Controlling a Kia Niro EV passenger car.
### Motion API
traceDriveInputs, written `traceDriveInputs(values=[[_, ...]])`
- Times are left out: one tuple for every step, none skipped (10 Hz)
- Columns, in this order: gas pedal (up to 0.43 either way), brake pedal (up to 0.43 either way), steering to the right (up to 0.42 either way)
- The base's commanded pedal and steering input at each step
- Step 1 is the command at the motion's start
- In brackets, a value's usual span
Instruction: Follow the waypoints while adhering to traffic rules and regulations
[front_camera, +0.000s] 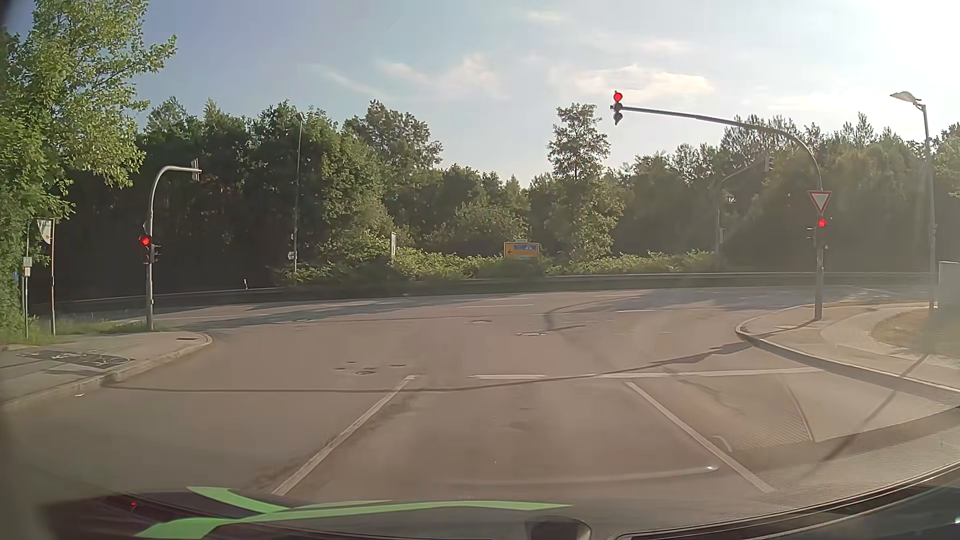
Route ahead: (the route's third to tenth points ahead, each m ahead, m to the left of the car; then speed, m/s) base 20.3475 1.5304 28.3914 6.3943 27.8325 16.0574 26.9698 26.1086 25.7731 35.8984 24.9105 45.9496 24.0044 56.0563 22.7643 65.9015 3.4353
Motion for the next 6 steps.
traceDriveInputs(values=[[0.000, 0.189, 0.017], [0.000, 0.195, 0.016], [0.000, 0.195, 0.014], [0.000, 0.165, 0.012], [0.000, 0.159, 0.010], [0.000, 0.165, 0.003]])
